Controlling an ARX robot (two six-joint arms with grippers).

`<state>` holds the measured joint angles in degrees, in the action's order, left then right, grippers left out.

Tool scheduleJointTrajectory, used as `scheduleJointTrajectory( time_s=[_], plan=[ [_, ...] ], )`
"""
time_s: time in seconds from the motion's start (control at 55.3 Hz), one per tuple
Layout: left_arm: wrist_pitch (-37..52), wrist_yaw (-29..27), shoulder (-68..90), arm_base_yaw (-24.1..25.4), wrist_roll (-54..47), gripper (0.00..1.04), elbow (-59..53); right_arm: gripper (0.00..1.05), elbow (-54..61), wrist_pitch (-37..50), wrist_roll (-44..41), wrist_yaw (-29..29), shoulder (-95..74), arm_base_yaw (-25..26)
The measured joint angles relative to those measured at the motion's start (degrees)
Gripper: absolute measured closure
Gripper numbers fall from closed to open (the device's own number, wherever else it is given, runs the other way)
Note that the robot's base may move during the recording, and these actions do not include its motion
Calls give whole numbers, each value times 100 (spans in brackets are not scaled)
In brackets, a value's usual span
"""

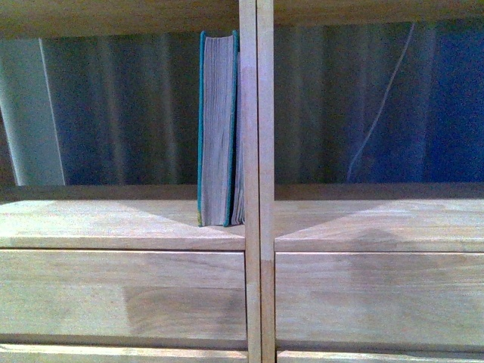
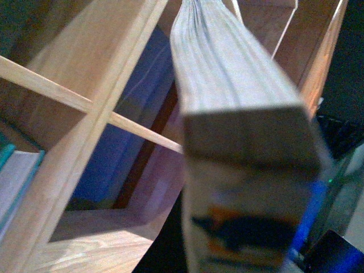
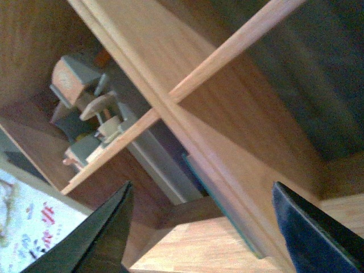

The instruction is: Organize books on shelf

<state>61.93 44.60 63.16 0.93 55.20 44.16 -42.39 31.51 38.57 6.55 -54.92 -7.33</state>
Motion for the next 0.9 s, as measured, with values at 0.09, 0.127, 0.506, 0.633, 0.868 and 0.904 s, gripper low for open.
scheduleJointTrajectory(
  time_s=[0.09,0.127,0.506,0.633,0.868,0.904],
  plan=[
    [-629,101,-319,476,-527,98,-66,7,326,122,-402,251,109,752],
    [-811,79,-420,623,-717,98,-101,7,411,166,-509,328,131,949],
    [-1167,391,-1386,2293,-2540,98,-981,7,1029,503,-1102,485,210,2376],
    [-673,608,-1231,2697,-2918,98,-1362,7,1364,752,-1742,238,216,2459],
    [-433,671,-715,2918,-3362,98,-1657,7,1657,612,-2166,0,398,2389],
    [-393,662,-643,2931,-3410,98,-1668,7,1668,540,-2205,-57,466,2341]
  ],
)
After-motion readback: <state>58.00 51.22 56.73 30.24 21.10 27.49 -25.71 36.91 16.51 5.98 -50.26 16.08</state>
